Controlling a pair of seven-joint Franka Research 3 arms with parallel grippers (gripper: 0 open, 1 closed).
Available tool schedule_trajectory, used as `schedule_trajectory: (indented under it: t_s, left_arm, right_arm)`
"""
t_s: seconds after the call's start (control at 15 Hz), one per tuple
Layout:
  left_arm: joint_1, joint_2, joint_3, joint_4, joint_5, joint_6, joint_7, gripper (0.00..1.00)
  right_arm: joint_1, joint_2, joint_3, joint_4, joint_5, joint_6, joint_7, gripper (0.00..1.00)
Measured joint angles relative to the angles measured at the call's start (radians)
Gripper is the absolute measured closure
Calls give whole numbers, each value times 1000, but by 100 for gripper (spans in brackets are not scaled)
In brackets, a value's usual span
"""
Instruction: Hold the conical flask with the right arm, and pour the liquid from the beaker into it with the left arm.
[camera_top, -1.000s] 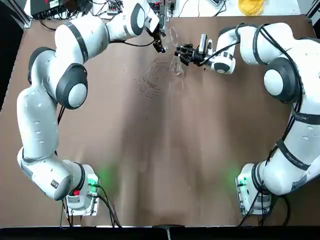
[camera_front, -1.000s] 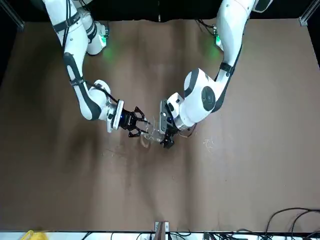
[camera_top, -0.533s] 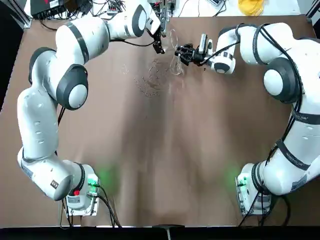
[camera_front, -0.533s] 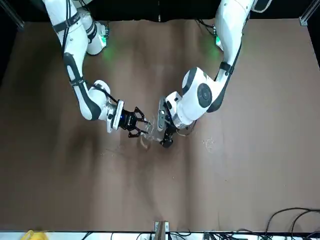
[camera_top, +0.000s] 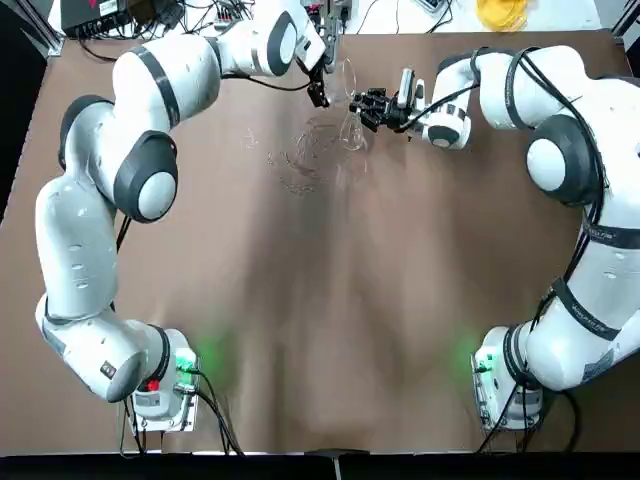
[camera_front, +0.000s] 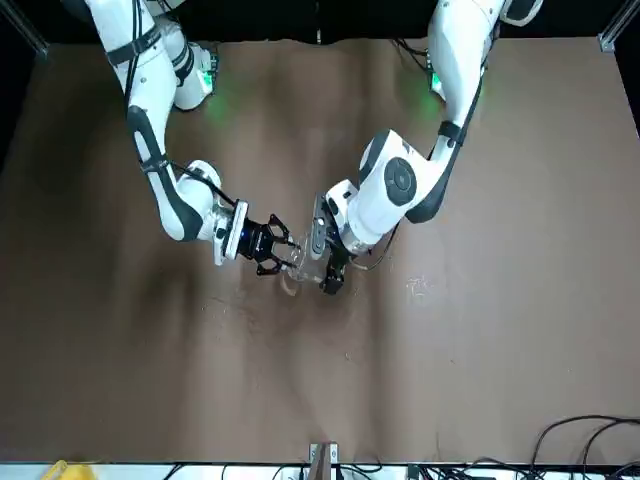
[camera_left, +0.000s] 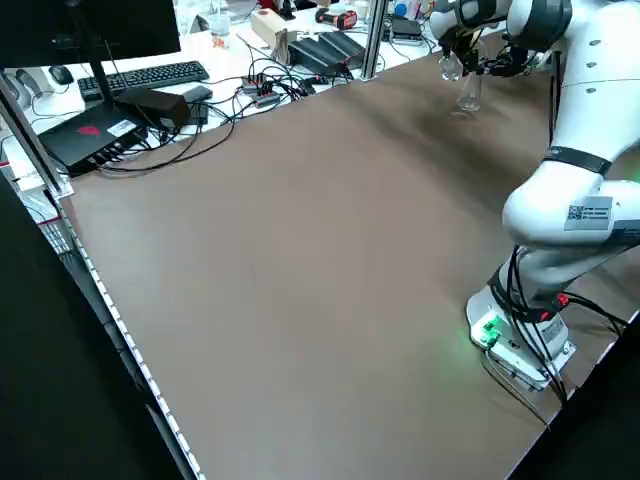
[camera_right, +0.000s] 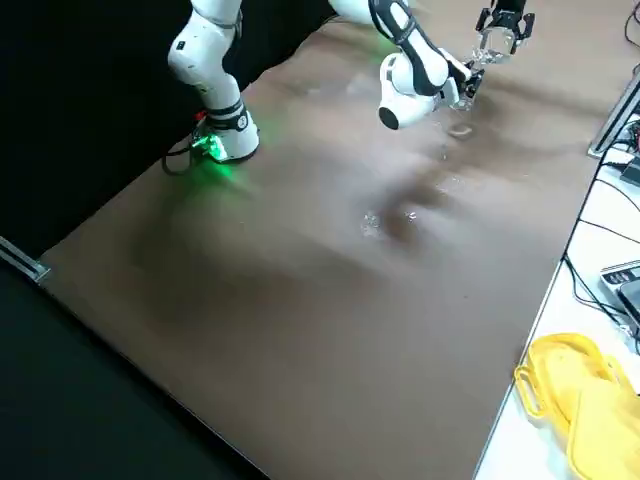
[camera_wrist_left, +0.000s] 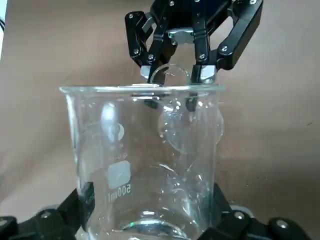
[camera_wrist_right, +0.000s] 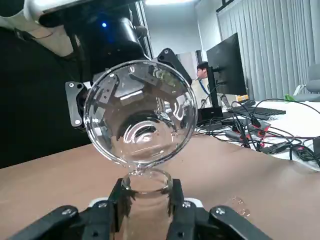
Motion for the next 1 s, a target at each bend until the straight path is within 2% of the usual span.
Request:
schedule_trajectory:
  t_s: [1.0]
  left_arm:
    - [-23,-19,2,8,102,-3,-96,2]
  right_arm:
    - [3,0,0,4,9,0,-1,61]
